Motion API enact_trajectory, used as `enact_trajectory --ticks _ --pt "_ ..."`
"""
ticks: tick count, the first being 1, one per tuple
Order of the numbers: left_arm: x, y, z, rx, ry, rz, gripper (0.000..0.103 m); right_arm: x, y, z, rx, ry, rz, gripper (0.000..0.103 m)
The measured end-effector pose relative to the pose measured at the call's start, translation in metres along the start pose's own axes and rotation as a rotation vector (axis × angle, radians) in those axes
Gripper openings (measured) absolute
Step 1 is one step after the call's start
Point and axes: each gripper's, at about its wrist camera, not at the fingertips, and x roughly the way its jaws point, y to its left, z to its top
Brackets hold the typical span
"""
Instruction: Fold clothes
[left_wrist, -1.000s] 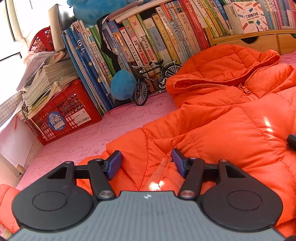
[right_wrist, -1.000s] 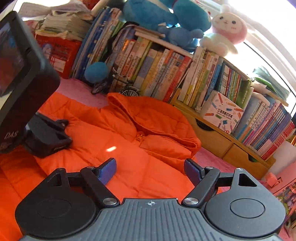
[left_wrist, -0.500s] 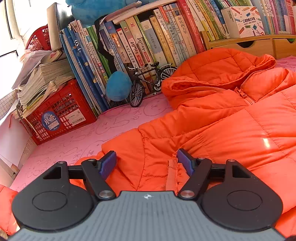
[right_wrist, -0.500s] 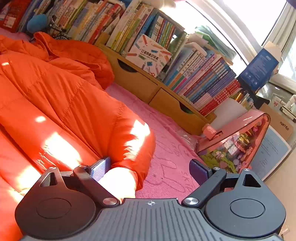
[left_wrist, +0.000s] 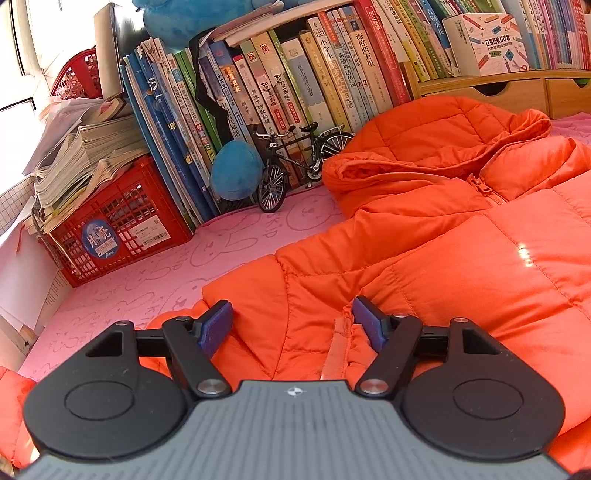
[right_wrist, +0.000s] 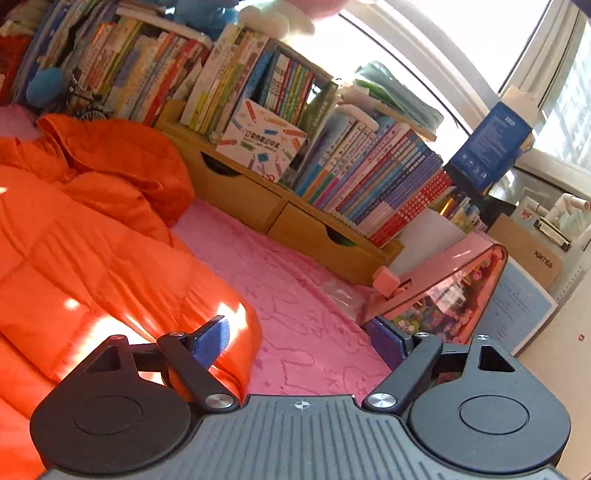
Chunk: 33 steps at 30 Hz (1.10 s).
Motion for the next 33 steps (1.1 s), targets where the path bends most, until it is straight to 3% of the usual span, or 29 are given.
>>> enact_trajectory --ticks 5,7,9,12,16,21,27,30,33 --pt "0.0 0.0 -0.001 -0.002 0.001 -0.001 0.072 0.026 0.074 0.067 0.149 -0.016 0.3 0.082" --pt "0.001 0.0 0.0 -0.008 0.004 -0.003 0.072 0.042 0.096 0.08 0.22 0.029 0.378 0.082" --pt "0.001 0.002 0.0 -0.019 0.008 -0.01 0.073 0.058 0.104 0.078 0.246 0.085 0.402 0.081" --pt "0.002 0.005 0.0 -0.037 0.013 -0.021 0.073 0.081 0.089 0.05 0.222 0.128 0.299 0.082" --pt "0.003 0.007 0.0 -0.048 0.015 -0.033 0.073 0.106 0.028 0.008 0.308 0.202 0.164 0.085" --pt "0.003 0.008 0.0 -0.052 0.016 -0.04 0.073 0.122 -0.012 -0.021 0.345 0.237 0.085 0.094" --pt "0.003 0.008 0.001 -0.049 0.015 -0.04 0.073 0.127 -0.004 -0.015 0.29 0.241 -0.014 0.1" --pt "0.003 0.008 0.001 -0.05 0.015 -0.039 0.073 0.123 0.01 -0.009 0.211 0.217 -0.069 0.099" --pt "0.003 0.007 0.001 -0.051 0.015 -0.039 0.073 0.105 0.009 -0.002 0.243 0.206 -0.081 0.095"
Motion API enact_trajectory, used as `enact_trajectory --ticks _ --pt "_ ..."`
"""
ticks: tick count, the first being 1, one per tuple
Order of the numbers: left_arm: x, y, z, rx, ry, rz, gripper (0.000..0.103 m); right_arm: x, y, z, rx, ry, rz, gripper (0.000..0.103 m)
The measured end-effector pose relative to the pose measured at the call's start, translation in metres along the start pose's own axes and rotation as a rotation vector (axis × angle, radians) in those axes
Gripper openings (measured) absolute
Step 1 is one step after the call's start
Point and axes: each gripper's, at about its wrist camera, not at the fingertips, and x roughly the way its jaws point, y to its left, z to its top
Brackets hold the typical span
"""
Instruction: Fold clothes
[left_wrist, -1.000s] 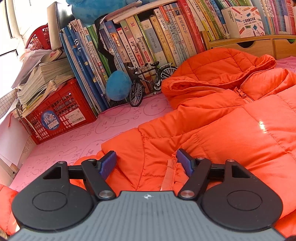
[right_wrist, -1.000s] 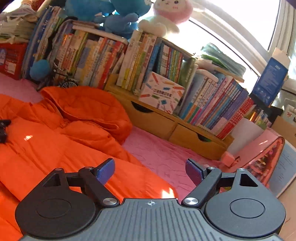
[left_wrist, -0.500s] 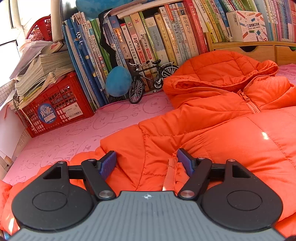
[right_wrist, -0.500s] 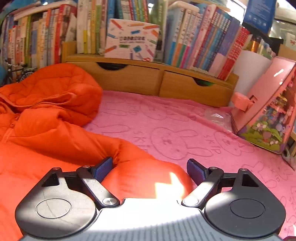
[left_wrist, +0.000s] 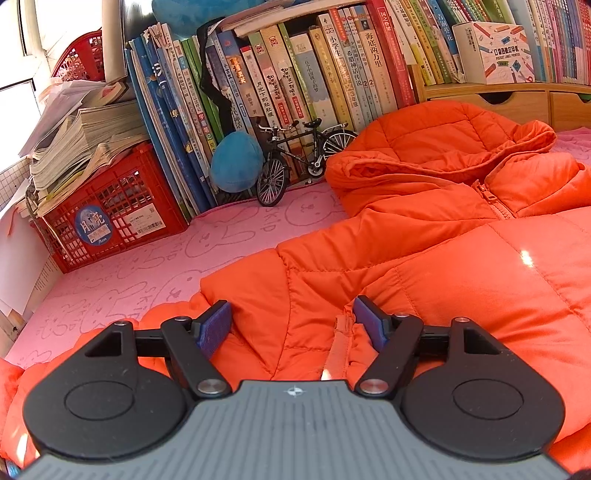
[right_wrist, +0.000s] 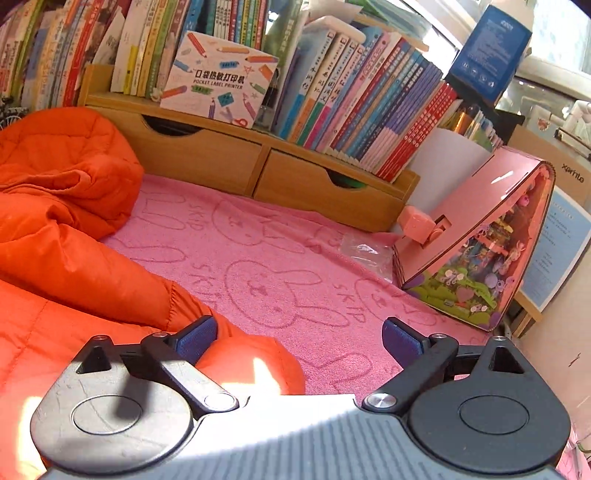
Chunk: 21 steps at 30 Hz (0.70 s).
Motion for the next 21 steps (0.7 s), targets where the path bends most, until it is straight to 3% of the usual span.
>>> enact_trajectory --ticks 6,12,16,21 --pt "-0.007 0.011 0.0 -0.071 -0.021 -0.017 0.073 -0.065 -0.008 0.005 0.097 -0.073 0.202 0.095" --pt "-0.045 0.063 -0.013 -0.23 -0.039 -0.08 0.073 -0.115 0.008 0.0 0.091 -0.121 0.458 0.096" --pt "-0.076 0.119 -0.039 -0.381 -0.06 -0.071 0.077 -0.126 0.034 -0.005 0.032 -0.116 0.552 0.096" --pt "-0.091 0.162 -0.065 -0.47 -0.044 -0.017 0.077 -0.133 0.065 -0.013 -0.053 -0.124 0.598 0.096"
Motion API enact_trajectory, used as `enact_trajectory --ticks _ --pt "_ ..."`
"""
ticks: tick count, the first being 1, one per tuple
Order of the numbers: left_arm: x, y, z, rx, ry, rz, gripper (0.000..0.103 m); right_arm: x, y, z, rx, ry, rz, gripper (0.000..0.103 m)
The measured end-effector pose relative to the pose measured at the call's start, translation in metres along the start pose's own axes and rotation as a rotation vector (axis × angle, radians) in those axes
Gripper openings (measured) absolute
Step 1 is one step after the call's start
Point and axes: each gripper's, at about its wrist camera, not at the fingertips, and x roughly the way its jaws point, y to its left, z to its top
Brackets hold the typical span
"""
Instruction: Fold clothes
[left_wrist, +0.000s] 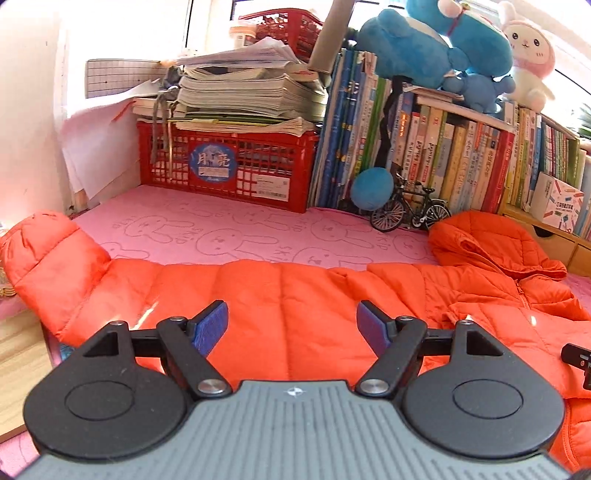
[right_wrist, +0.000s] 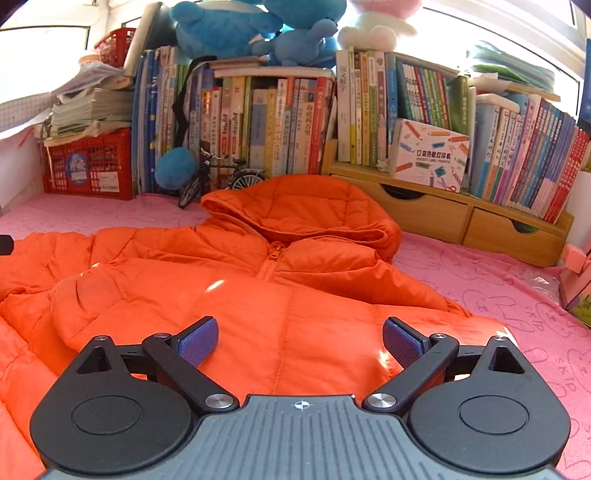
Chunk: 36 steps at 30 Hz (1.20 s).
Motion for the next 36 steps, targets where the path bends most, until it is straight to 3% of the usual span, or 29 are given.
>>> enact_trajectory --ticks 4,8,10,14,17,20,22,25,27,30,32,36 --pt "-0.011 0.021 -0.006 -0.014 -0.017 0.059 0.077 0.008 0.008 -0.008 -0.004 0.013 0.036 0.098" --pt "-0.019 0.047 -0.011 -0.122 0.018 0.07 0.079 0.017 0.005 -0.018 0.02 0.036 0.043 0.1" --pt "-0.023 0.056 -0.012 -0.159 -0.015 0.171 0.078 0.017 0.003 -0.02 0.032 0.039 0.049 0.101" --pt "-0.024 0.065 -0.002 -0.11 -0.103 0.392 0.078 0.017 0.004 -0.021 0.032 0.039 0.049 0.101" --pt "-0.013 0.094 0.008 -0.186 -0.085 0.443 0.078 0.018 0.004 -0.02 0.035 0.042 0.051 0.101" --pt "0.006 0.122 0.01 -0.274 -0.021 0.555 0.075 0.018 0.003 -0.02 0.038 0.047 0.052 0.102" --pt "0.019 0.14 0.009 -0.338 0.029 0.561 0.069 0.019 0.004 -0.02 0.035 0.05 0.049 0.103" --pt "0.037 0.158 0.009 -0.42 0.089 0.507 0.067 0.019 0.006 -0.02 0.029 0.055 0.042 0.103" --pt "0.042 0.16 0.011 -0.422 0.075 0.504 0.065 0.019 0.006 -0.02 0.025 0.057 0.039 0.103" --pt "0.046 0.163 0.013 -0.442 0.053 0.482 0.046 0.02 0.007 -0.02 0.022 0.061 0.036 0.103" --pt "0.045 0.164 0.013 -0.471 0.034 0.442 0.025 0.02 0.007 -0.02 0.02 0.064 0.035 0.103" --pt "0.029 0.157 0.015 -0.489 -0.036 0.386 0.014 0.02 0.007 -0.02 0.021 0.067 0.035 0.103"
